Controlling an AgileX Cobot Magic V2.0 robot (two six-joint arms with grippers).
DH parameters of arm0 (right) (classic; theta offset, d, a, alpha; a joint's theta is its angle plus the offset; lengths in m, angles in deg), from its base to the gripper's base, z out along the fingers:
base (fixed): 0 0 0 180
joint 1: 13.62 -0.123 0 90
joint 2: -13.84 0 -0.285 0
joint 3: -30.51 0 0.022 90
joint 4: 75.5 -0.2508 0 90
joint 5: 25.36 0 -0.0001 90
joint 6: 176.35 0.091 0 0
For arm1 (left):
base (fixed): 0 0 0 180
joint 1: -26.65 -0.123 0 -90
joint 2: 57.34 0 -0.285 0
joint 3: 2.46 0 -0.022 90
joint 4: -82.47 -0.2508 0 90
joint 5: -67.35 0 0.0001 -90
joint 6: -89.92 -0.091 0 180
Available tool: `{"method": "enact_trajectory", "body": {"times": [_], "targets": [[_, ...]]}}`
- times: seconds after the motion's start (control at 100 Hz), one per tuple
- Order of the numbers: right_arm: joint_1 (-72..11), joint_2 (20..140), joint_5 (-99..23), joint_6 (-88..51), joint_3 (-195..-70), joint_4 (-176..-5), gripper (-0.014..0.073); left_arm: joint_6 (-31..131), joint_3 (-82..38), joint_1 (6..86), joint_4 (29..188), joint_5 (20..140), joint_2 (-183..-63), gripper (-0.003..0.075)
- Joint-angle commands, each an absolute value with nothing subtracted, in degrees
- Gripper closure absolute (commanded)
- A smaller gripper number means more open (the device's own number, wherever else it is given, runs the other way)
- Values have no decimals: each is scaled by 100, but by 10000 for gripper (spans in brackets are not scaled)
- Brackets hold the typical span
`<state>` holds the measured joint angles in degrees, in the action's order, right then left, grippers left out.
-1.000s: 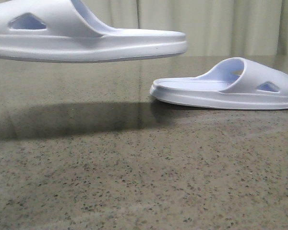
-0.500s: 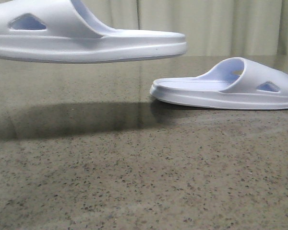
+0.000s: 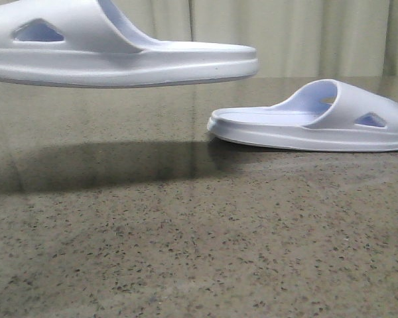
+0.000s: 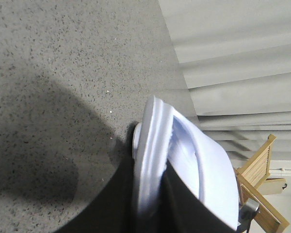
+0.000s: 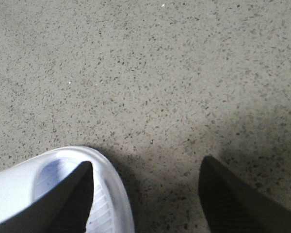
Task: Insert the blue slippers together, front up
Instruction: 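Lower the right gripper onto the rim of the other slipper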
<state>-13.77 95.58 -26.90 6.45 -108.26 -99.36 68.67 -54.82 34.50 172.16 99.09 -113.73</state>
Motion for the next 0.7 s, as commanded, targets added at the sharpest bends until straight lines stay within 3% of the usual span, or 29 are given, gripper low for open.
{"method": "enact_trajectory", "body": {"times": [0.0,0.69], "targets": [[-1440,9464,-2356,638,-11024,-9954,190,6867,-5341,3444,17466,10044,-11312,704],[-1729,9464,-2341,638,-11024,-10119,190,6867,-5341,3444,17466,10054,-11312,704]]}}
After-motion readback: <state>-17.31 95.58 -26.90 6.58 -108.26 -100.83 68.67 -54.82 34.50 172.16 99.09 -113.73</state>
